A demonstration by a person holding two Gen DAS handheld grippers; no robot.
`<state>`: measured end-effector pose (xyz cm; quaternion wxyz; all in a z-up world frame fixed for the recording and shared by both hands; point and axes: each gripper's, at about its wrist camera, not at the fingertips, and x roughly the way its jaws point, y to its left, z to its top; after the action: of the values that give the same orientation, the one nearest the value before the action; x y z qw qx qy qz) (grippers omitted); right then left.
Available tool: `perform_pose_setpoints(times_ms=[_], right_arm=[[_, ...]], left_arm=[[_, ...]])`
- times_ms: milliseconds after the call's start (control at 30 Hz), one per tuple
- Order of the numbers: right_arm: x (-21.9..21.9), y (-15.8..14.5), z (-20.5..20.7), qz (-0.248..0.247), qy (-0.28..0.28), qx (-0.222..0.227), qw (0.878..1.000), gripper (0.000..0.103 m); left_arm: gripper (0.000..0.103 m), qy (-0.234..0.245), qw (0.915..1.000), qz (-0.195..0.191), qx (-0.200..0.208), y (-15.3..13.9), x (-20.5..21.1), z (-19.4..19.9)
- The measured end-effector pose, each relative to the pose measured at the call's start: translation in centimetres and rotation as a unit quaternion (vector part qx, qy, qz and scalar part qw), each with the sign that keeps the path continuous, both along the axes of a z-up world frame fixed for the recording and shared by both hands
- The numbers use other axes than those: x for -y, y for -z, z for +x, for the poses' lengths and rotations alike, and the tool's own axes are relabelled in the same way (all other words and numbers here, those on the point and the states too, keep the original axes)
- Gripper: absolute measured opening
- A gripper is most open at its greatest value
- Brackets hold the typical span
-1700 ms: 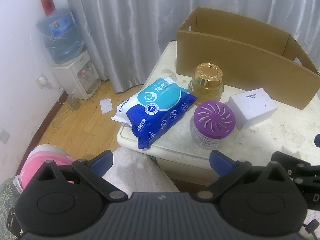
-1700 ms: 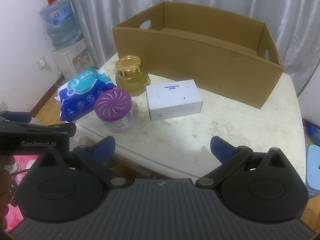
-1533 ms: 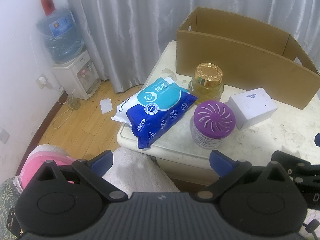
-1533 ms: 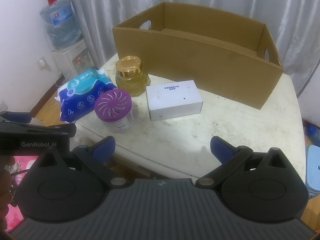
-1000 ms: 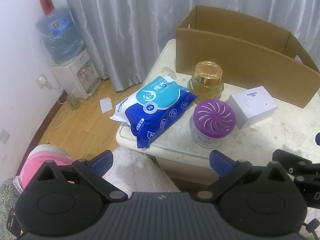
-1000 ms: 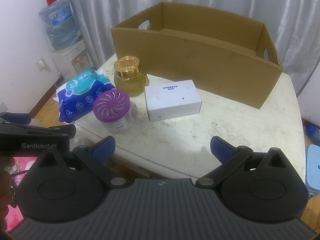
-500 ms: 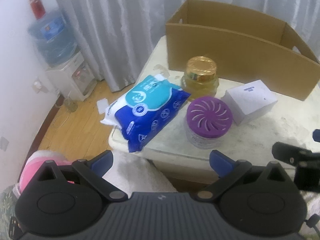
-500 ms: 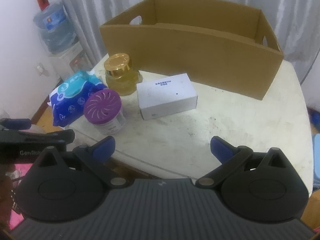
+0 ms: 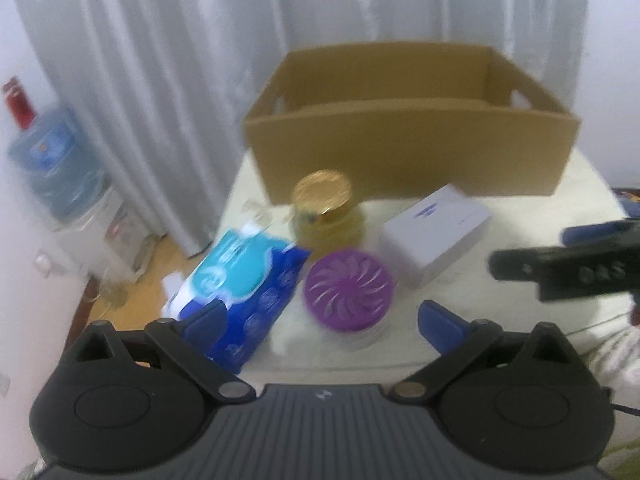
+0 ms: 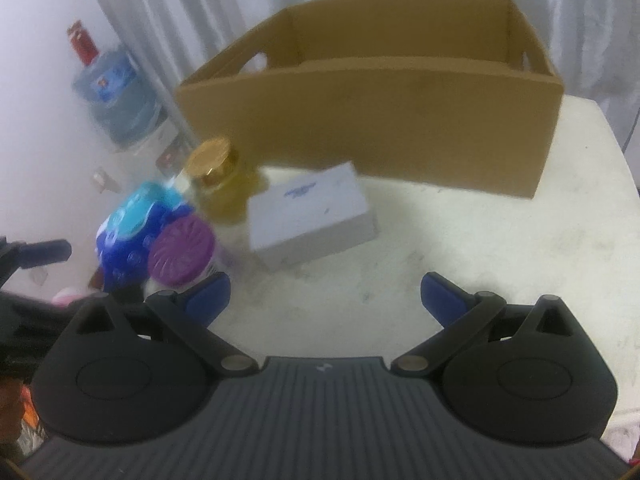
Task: Organize objects
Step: 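Move the right gripper toward the small white box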
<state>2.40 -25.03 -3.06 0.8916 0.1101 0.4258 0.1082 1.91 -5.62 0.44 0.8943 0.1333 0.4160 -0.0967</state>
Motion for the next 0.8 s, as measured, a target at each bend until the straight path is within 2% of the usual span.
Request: perform_pose_setpoints(times_ms=[167,300,433,533,633,800], right_arm=[[2.3,0.2,2.4,0.025,0.016,0.014,0.999,0.102],[3.3,0.8,4.4,0.044,0.016,0.019,0.999,0.1],[4.3,2.1,6.5,0.086,0.007,-0.002,0.996,0.089],[4.7,3.2,7.8,0.101,0.001,-0.017,0.995,0.08],[4.9,4.0,8.5,0.109,-0.011,-0.024,0.994,0.075],[5.0,5.1,9.8,0.129,-0.034,-0.035,0.99,0.07]], left_arm=[[0.102,0.045,0.9982,-0.033,-0.022,-0.1,2.7,1.6],[0.102,0.067,0.9958,-0.045,-0.042,0.6,4.8,2.7],[0.102,0.078,0.9932,-0.05,-0.071,1.6,6.4,4.3],[0.102,0.075,0.9915,-0.042,-0.098,2.4,7.5,5.5],[0.102,0.072,0.9902,-0.019,-0.118,3.4,8.5,6.6],[0.102,0.073,0.9863,-0.007,-0.147,4.9,9.6,7.9]])
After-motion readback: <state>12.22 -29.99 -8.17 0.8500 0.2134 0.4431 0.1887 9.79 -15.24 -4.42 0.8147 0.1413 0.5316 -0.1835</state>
